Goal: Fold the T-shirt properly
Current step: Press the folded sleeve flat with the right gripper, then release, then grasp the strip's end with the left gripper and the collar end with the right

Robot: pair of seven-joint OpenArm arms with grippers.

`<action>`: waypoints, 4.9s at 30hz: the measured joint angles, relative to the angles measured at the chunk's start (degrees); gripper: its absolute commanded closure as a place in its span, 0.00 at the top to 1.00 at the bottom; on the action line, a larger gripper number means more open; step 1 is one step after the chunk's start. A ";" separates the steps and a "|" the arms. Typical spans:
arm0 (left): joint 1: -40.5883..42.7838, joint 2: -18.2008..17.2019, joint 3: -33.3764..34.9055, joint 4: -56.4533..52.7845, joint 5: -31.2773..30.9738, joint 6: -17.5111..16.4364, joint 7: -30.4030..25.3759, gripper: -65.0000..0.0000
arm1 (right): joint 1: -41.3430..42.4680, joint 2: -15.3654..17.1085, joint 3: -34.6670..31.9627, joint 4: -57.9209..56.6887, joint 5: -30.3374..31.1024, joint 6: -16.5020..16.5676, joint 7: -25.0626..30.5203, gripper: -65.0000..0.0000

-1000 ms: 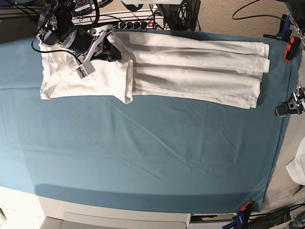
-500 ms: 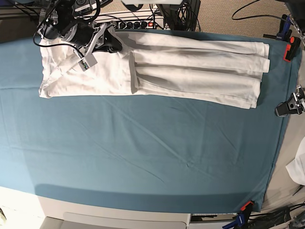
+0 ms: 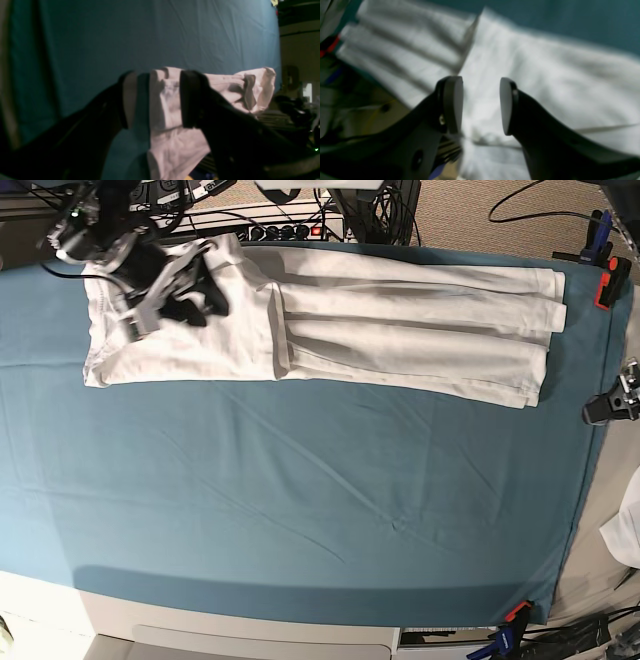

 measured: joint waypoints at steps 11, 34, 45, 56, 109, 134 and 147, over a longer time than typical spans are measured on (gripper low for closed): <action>9.14 -0.35 0.07 0.04 -0.22 0.00 -0.07 0.45 | 8.57 -0.04 10.82 1.16 -2.82 0.02 3.58 0.38; 12.48 1.92 0.04 0.04 -0.22 0.00 -0.24 0.45 | 9.97 -0.11 10.99 1.16 -4.48 -0.02 5.38 0.38; 12.00 1.95 0.04 0.11 -0.17 -0.02 -0.24 0.45 | 9.44 -4.15 2.58 1.01 -11.21 -1.11 7.67 0.38; 10.58 0.48 0.04 8.35 -0.20 0.00 -0.24 0.43 | 9.68 -4.70 -5.86 1.05 -19.02 0.20 10.32 0.38; 13.81 10.47 7.32 9.40 1.27 -0.83 -3.85 0.43 | 9.84 -2.51 4.66 1.05 -26.75 -3.96 13.51 0.38; 15.56 9.38 7.30 9.42 0.68 -0.85 -3.93 0.33 | 9.84 -2.54 9.70 1.05 -25.31 -5.42 13.49 0.38; 15.89 9.18 7.37 9.79 -1.49 -1.14 -1.99 0.00 | 9.49 -2.54 9.84 1.05 -29.79 -11.47 12.76 0.38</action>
